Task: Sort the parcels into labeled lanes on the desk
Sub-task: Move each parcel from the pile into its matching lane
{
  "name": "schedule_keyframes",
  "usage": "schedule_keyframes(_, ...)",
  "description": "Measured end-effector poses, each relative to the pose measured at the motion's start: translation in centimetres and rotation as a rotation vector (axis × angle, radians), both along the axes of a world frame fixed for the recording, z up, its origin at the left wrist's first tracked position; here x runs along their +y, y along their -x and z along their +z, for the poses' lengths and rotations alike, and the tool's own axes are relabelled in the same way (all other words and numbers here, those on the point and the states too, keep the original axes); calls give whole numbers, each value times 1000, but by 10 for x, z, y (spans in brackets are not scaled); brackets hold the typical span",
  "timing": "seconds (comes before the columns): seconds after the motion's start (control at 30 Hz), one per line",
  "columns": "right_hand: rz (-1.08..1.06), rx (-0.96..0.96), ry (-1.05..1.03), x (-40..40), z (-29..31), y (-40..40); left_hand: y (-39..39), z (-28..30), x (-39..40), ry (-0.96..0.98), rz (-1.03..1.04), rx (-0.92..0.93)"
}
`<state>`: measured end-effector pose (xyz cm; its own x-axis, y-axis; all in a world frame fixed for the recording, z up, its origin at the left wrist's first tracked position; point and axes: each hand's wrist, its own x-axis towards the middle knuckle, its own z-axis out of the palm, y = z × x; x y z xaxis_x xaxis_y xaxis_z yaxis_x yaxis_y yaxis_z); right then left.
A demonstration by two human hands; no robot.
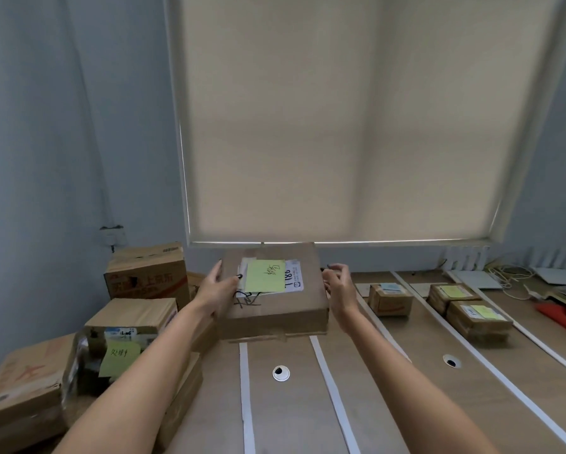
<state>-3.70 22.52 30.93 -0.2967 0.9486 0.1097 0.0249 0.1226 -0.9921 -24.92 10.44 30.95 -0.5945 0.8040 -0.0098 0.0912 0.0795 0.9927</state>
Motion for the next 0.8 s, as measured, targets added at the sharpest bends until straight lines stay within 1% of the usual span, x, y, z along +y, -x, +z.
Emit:
schedule_keyframes(0.07, 11, -8, 100, 1, -19, -6, -5, -21, 0, 87, 52, -141)
schedule_keyframes(0.13, 25, -55, 140, -3, -44, -13, -15, -47, 1, 128, 81, -247)
schedule_keyframes(0.23, 2, -70, 208, -8, -82, -26, -35, -88, 7, 208, 38, -310)
schedule_keyframes(0.37, 47, -135, 250, -2, -121, -58, -74, -126, 24, 244, 17, -330)
schedule_keyframes(0.47, 14, -173, 258, 23, -139, -91, -106, -137, 50, 241, -25, -321)
schedule_keyframes(0.53, -10, -212, 270, 46, -150, -117, -131, -142, 77, 226, -46, -313)
schedule_keyframes(0.63, -91, -220, 303, 85, -164, -167, -181, -154, 125, 213, -62, -280)
schedule_keyframes(0.8, -125, -223, 299, 178, -195, -280, -295, -193, 220, 236, -73, -253)
